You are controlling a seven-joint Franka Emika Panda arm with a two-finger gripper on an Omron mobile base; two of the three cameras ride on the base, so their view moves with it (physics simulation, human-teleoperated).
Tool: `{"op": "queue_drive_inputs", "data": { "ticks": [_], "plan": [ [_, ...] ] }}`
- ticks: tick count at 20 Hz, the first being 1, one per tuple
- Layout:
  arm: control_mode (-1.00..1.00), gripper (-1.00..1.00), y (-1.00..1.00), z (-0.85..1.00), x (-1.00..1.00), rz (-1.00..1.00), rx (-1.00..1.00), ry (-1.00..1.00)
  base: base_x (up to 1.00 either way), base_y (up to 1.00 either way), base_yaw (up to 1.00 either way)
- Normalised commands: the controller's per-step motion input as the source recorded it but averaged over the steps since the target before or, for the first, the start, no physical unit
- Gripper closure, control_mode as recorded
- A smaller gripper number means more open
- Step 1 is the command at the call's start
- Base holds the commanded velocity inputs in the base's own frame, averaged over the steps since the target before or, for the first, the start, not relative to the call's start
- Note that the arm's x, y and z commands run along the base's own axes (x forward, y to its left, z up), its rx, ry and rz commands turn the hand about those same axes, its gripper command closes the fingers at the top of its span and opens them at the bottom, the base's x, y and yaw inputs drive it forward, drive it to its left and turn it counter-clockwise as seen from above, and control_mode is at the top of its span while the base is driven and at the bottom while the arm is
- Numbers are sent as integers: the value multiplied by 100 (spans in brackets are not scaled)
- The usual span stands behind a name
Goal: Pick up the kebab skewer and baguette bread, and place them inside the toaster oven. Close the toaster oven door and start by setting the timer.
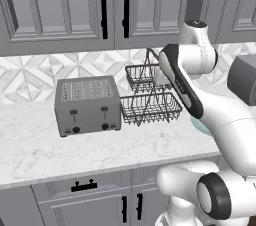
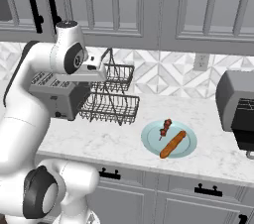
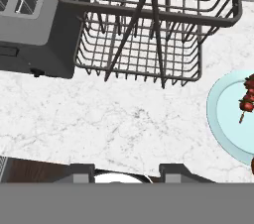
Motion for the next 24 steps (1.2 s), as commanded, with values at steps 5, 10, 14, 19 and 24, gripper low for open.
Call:
{"op": "queue_drive_inputs", "data": {
  "ticks": [5, 10, 14, 19, 24],
  "plan": [
    [100, -100, 0, 0, 0, 0, 0, 0, 0, -6, 0],
    [100, -100, 0, 0, 0, 0, 0, 0, 0, -77, 0],
    [100, -100, 0, 0, 0, 0, 0, 0, -9, -92, -3],
    [100, -100, 0, 0, 0, 0, 0, 0, -2, -80, -6],
    [100, -100, 0, 0, 0, 0, 0, 0, 11, -64, -4]
  ]
}}
